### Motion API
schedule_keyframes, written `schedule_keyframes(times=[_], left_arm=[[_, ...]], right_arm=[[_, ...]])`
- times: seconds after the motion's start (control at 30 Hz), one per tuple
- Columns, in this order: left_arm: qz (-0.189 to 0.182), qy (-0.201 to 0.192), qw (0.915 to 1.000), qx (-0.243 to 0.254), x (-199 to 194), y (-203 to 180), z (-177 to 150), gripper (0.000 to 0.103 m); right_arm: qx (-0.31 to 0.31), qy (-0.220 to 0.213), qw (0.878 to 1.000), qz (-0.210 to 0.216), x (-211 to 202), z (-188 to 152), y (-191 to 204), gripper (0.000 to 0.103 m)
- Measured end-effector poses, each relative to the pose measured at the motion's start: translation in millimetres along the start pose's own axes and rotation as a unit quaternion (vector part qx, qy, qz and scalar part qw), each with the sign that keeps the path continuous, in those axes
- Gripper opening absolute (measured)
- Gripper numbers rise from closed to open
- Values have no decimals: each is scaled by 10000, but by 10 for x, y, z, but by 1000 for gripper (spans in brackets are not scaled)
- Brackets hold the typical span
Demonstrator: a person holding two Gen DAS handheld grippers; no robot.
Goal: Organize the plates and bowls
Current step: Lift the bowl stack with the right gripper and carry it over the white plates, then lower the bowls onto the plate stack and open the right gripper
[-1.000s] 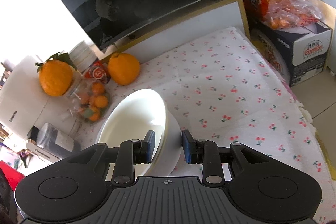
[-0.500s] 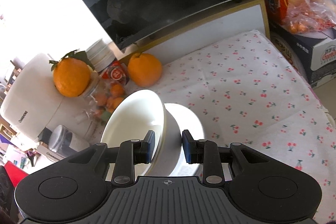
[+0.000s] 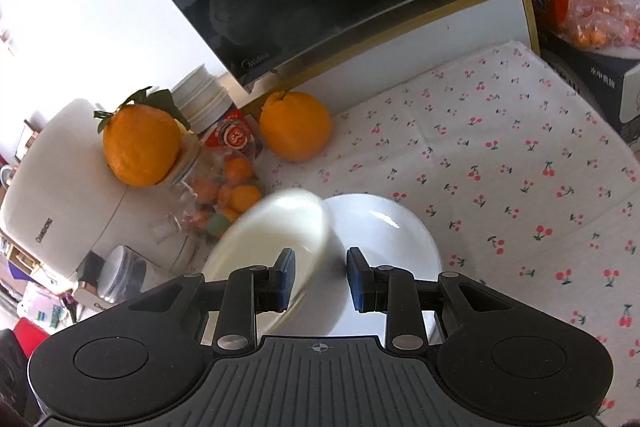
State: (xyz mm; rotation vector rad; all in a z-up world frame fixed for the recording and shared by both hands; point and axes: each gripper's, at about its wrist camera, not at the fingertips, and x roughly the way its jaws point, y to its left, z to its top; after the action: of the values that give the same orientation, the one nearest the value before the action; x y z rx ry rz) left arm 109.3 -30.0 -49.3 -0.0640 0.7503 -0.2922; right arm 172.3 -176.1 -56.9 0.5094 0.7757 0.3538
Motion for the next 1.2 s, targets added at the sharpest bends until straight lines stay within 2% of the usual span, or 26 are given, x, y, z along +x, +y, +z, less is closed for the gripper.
schedule_keyframes(times=[0.1, 0.23, 0.43, 0.67, 0.87, 0.93, 1.13, 1.2], left_arm=[[44, 65, 10000, 29, 47, -10, -39, 76], [-10, 183, 9998, 92, 89, -8, -67, 75], [-82, 246, 9996, -59, 122, 29, -61, 73], [-33, 302, 9994, 146, 179, -59, -86, 73], [-70, 304, 9994, 134, 183, -48, -86, 73], [-65, 311, 9994, 152, 184, -45, -85, 75], [68, 276, 9995, 100, 119, -25, -58, 87], [70, 251, 9997, 29, 81, -12, -48, 89]], right_arm=[[9, 18, 10000, 2, 52, -28, 1, 27], [-239, 142, 9994, -206, 107, -66, 26, 27], [-90, 207, 9995, -201, 109, -67, -36, 26], [-113, 250, 9991, -317, 109, -67, -46, 26], [-78, 288, 9990, -345, 119, -68, -53, 27], [-72, 296, 9988, -375, 124, -74, -54, 30], [-28, 303, 9987, -398, 106, -70, -89, 31], [-55, 285, 9988, -396, 76, -69, -92, 38]])
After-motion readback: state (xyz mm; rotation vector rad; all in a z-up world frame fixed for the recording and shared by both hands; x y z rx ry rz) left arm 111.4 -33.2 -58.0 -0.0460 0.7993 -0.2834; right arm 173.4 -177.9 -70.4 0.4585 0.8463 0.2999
